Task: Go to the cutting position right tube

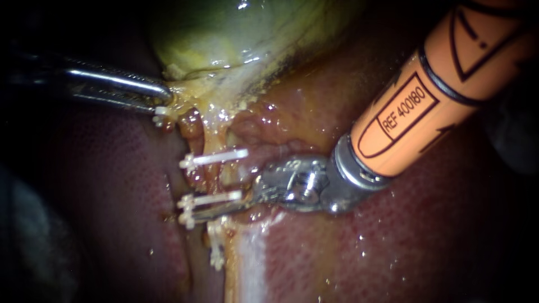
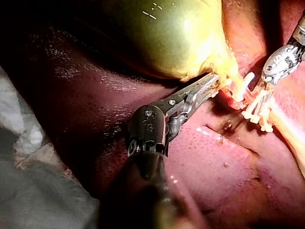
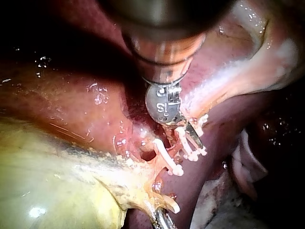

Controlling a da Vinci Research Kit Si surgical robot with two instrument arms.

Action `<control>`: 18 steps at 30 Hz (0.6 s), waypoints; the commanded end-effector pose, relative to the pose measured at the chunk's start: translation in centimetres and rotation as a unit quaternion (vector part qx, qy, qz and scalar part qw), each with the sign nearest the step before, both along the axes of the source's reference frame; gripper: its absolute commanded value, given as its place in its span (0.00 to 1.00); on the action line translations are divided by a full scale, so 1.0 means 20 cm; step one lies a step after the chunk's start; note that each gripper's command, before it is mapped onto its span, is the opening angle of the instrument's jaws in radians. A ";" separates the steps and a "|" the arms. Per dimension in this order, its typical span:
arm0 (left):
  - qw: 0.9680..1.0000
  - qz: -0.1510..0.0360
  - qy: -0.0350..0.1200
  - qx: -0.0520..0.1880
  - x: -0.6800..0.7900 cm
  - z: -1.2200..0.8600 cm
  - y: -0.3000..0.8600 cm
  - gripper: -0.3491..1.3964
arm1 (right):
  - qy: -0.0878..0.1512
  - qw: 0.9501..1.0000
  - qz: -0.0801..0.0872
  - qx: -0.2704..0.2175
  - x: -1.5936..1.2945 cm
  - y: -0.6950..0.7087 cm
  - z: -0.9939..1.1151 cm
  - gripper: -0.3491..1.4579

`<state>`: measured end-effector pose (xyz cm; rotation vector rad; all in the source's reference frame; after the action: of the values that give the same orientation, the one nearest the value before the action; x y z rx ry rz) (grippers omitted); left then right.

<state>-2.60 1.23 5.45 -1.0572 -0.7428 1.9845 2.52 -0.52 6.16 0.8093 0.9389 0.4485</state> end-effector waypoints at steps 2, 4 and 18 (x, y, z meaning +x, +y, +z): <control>1.000 0.000 0.000 0.000 0.000 0.000 0.000 0.00 | 0.000 1.000 0.000 0.000 0.000 0.000 0.000 0.51; 1.000 0.000 0.000 0.000 0.000 0.000 0.000 0.00 | 0.001 1.000 -0.003 0.001 -0.001 0.000 0.000 0.68; 1.000 0.000 0.000 0.000 0.001 0.000 0.000 0.00 | 0.030 0.999 0.008 0.010 -0.013 -0.002 -0.002 0.99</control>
<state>-2.59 1.23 5.45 -1.0569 -0.7426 1.9846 2.24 -0.55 6.12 0.8360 0.9978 0.4521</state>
